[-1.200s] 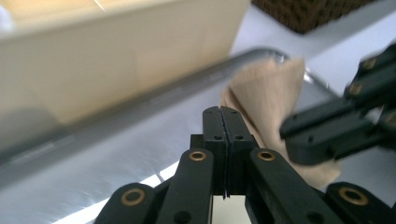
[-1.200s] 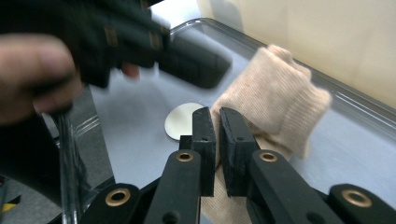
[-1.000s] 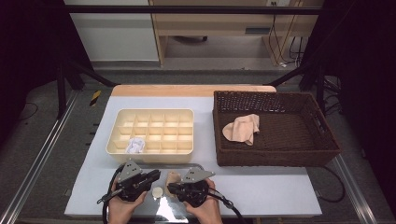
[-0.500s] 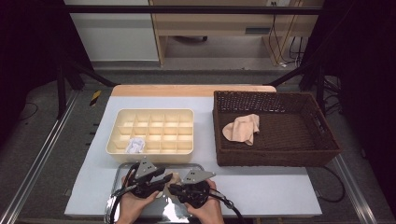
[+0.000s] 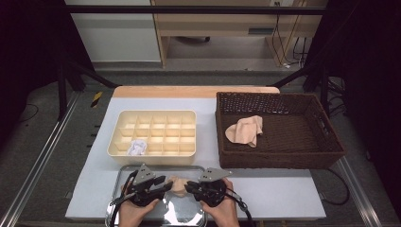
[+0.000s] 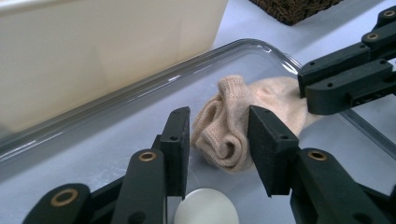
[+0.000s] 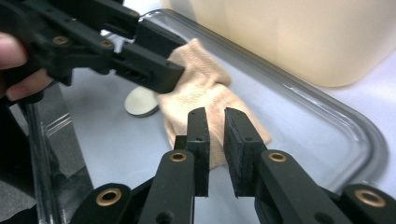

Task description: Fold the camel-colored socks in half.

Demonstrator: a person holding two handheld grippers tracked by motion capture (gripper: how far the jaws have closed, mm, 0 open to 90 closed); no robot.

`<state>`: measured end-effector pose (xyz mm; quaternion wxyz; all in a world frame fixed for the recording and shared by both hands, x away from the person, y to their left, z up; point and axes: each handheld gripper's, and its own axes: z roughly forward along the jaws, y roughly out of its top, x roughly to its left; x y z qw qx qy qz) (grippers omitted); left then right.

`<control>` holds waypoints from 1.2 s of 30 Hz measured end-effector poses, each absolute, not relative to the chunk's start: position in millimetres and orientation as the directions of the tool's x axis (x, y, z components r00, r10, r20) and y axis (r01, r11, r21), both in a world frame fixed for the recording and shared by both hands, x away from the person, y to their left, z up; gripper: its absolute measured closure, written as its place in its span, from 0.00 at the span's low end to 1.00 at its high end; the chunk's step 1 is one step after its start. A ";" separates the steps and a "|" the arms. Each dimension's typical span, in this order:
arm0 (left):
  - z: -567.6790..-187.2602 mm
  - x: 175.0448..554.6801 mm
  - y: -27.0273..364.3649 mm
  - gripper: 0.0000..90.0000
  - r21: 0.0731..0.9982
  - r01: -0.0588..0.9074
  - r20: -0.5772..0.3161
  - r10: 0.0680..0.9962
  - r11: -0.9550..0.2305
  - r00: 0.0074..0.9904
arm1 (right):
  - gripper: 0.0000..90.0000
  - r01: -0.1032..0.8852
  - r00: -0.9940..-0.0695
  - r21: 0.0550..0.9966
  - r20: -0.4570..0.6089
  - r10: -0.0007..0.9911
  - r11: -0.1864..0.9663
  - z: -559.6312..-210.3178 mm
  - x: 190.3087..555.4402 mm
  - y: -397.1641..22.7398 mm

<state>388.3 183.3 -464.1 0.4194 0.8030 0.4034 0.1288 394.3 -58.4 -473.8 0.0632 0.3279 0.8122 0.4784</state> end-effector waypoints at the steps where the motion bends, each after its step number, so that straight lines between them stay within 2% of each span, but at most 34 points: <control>1: -464.5 387.6 182.5 0.65 0.780 0.537 -0.128 0.758 -0.321 0.639 | 0.89 0.472 -0.777 0.818 0.211 0.593 0.329 -473.7 394.7 -58.7; 6: -465.0 386.9 181.7 0.65 0.781 0.542 -0.131 0.768 -0.310 0.627 | 0.88 0.487 -0.771 0.816 0.234 0.592 0.312 -471.5 396.1 -60.5; 12: -464.8 385.8 180.8 0.65 0.780 0.545 -0.126 0.776 -0.307 0.618 | 0.91 0.473 -0.754 0.842 0.234 0.614 0.260 -460.2 398.2 -64.0; 18: -465.5 386.2 180.4 0.64 0.776 0.549 -0.127 0.776 -0.310 0.618 | 0.95 0.497 -0.755 0.800 0.208 0.622 0.336 -476.3 396.9 -56.9; 25: -465.8 388.1 182.2 0.62 0.771 0.557 -0.134 0.777 -0.309 0.615 | 0.96 0.520 -0.742 0.807 0.264 0.616 0.280 -472.2 399.9 -63.2; 30: -464.7 388.7 181.6 0.60 0.771 0.557 -0.133 0.778 -0.308 0.614 | 0.98 0.512 -0.755 0.795 0.234 0.613 0.327 -478.4 397.9 -57.1; 36: -468.2 392.8 179.8 0.54 0.754 0.578 -0.162 0.764 -0.312 0.624 | 0.98 0.520 -0.748 0.793 0.243 0.618 0.318 -480.7 397.4 -58.4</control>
